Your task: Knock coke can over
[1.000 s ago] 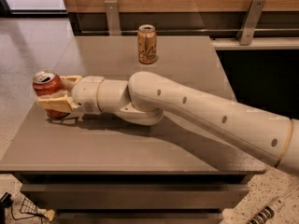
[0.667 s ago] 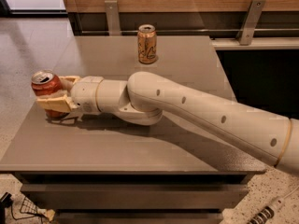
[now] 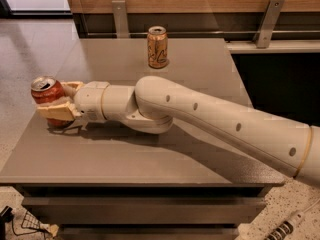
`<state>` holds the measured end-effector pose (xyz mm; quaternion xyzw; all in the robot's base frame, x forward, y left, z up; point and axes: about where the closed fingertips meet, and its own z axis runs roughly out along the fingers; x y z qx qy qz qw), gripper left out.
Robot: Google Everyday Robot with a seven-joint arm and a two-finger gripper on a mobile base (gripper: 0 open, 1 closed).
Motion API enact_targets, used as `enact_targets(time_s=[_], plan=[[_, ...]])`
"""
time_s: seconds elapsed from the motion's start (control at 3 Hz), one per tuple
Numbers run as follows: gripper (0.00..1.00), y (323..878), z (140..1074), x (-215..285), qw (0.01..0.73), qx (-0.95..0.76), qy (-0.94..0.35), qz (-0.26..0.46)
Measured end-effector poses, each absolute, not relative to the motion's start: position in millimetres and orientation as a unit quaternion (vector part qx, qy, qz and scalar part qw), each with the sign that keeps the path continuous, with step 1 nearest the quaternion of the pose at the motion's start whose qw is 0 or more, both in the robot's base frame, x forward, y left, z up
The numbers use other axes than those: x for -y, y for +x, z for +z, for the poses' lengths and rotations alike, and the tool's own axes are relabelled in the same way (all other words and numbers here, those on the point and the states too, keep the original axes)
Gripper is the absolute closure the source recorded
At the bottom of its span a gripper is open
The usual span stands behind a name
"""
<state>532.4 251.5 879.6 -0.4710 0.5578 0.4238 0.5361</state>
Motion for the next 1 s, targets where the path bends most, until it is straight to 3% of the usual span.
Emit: enact_targets(time_s=[1.0], plan=[[1.00,475,939,-253,0.434,-0.558,-0.641,0.297]])
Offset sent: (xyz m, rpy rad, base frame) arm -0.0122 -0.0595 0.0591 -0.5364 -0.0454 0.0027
